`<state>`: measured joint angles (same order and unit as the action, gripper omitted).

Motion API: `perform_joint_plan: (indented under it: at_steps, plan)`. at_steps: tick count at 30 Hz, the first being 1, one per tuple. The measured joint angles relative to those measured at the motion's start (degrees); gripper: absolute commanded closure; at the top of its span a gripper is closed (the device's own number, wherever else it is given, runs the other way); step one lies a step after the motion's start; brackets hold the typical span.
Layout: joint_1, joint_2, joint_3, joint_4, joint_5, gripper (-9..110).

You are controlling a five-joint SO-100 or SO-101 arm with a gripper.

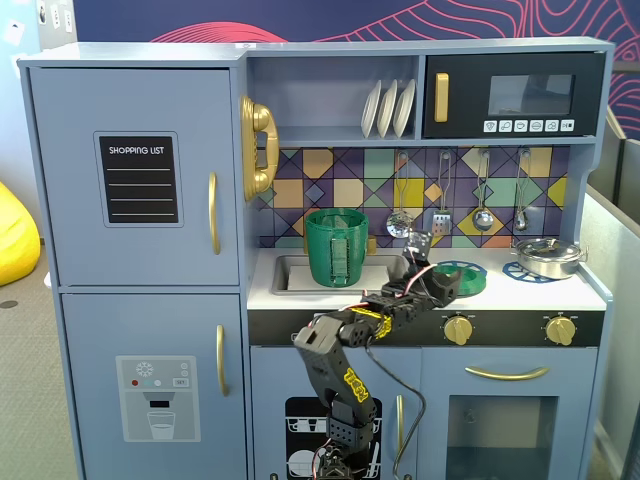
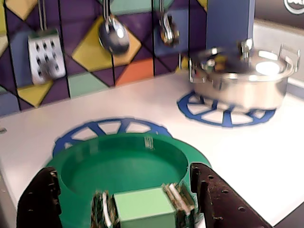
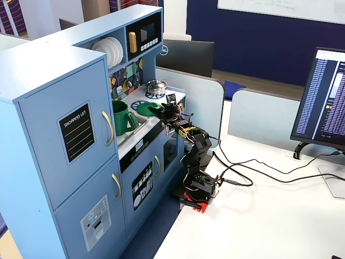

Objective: Take off the lid from the green recipient and place it on the counter

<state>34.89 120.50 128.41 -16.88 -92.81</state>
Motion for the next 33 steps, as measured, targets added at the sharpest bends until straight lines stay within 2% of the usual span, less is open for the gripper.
perform_joint_plan:
  at_steps: [5, 15, 27, 33]
  plan:
    - [-1.3, 11.4, 1.7, 12.0, 0.7, 74]
    - [-7.1, 41.6, 15.8, 39.4, 0.0, 73]
    - [-23.9, 53.0, 17.8, 74.4, -3.3, 76]
    - [-29.1, 56.2, 23.5, 79.7, -3.2, 79]
